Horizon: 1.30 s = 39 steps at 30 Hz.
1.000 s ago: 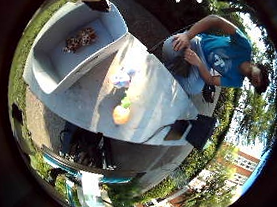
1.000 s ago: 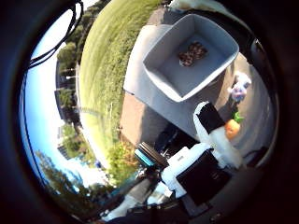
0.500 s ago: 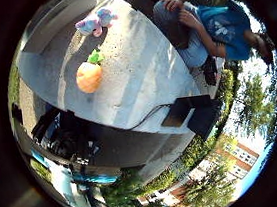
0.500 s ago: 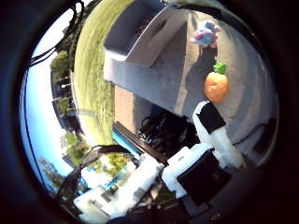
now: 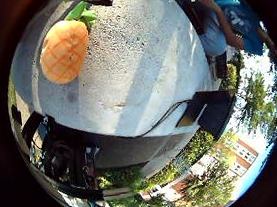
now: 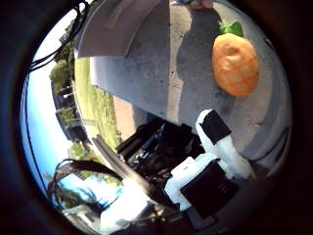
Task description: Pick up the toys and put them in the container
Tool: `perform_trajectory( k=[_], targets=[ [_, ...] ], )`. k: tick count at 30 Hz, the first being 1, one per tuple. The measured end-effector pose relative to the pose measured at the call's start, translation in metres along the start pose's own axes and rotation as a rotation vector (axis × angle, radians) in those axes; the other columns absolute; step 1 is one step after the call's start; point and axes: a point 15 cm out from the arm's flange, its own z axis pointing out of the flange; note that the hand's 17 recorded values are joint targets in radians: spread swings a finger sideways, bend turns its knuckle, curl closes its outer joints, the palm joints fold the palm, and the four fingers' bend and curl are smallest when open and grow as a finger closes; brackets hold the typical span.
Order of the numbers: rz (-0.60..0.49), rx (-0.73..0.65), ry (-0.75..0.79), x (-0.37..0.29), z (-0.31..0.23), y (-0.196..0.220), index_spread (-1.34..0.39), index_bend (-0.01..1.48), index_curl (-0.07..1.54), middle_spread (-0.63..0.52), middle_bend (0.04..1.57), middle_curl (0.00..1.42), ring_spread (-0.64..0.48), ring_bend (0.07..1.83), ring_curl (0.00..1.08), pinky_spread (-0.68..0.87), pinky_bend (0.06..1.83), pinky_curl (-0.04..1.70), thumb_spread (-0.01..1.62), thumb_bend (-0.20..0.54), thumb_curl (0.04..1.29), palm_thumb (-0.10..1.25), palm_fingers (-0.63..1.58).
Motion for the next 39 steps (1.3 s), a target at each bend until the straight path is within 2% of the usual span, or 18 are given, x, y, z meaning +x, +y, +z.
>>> perform_trajectory(
  k=[5, 19, 21, 23, 24, 27, 28, 29, 30, 32, 34, 39],
  targets=[
    [0.027, -0.021, 0.025, 0.013, 0.022, -0.016, -0.32, 0.19, 0.29, 0.05, 0.15, 0.26, 0.28, 0.33, 0.32, 0.45, 0.47, 0.35, 1.13, -0.022, 0.41, 0.72, 0.02],
    [0.061, -0.073, 0.029, 0.025, 0.051, -0.019, -0.29, 0.17, 0.29, 0.04, 0.15, 0.27, 0.29, 0.35, 0.33, 0.48, 0.57, 0.34, 1.1, -0.025, 0.4, 0.75, 0.08],
    [0.063, -0.085, 0.026, 0.028, 0.053, -0.02, -0.27, 0.16, 0.28, 0.04, 0.15, 0.27, 0.29, 0.39, 0.34, 0.49, 0.61, 0.34, 1.1, -0.025, 0.4, 0.76, 0.13],
    [0.068, -0.086, 0.026, 0.031, 0.053, -0.021, -0.22, 0.15, 0.27, 0.02, 0.18, 0.28, 0.28, 0.48, 0.35, 0.5, 0.68, 0.35, 1.1, -0.018, 0.4, 0.78, 0.3],
    [0.07, -0.084, 0.026, 0.032, 0.053, -0.021, -0.22, 0.14, 0.26, 0.01, 0.18, 0.28, 0.27, 0.49, 0.35, 0.5, 0.68, 0.34, 1.1, -0.019, 0.4, 0.78, 0.32],
    [0.072, -0.084, 0.026, 0.036, 0.053, -0.02, -0.23, 0.13, 0.23, -0.05, 0.42, 0.36, 0.19, 0.8, 0.43, 0.47, 0.76, 0.36, 1.09, -0.017, 0.41, 0.82, 0.83],
    [0.07, -0.081, 0.026, 0.039, 0.052, -0.02, -0.26, 0.11, 0.22, -0.07, 0.51, 0.4, 0.16, 0.9, 0.47, 0.45, 0.78, 0.38, 1.09, -0.018, 0.42, 0.83, 0.92],
    [0.077, -0.074, 0.027, 0.043, 0.049, -0.02, -0.29, 0.12, 0.22, -0.09, 0.61, 0.46, 0.14, 1.02, 0.53, 0.45, 0.79, 0.41, 1.08, -0.018, 0.42, 0.84, 0.96],
    [0.082, -0.067, 0.027, 0.047, 0.045, -0.019, -0.31, 0.13, 0.22, -0.1, 0.64, 0.47, 0.12, 1.05, 0.55, 0.44, 0.81, 0.43, 1.08, -0.018, 0.42, 0.85, 0.96],
    [0.098, -0.059, 0.023, 0.056, 0.041, -0.015, -0.37, 0.14, 0.19, -0.13, 0.79, 0.56, 0.07, 1.18, 0.63, 0.43, 0.95, 0.51, 1.07, -0.014, 0.44, 0.88, 1.02],
    [0.123, -0.044, 0.018, 0.068, 0.033, -0.009, -0.44, 0.2, 0.18, -0.16, 0.89, 0.63, 0.02, 1.22, 0.68, 0.41, 1.09, 0.58, 1.06, -0.014, 0.45, 0.91, 1.06],
    [0.144, -0.054, 0.004, 0.075, 0.002, 0.011, -0.59, 0.37, 0.2, -0.2, 1.03, 0.76, -0.05, 1.24, 0.75, 0.33, 1.3, 0.72, 1.04, -0.005, 0.5, 0.99, 1.06]
  ],
)
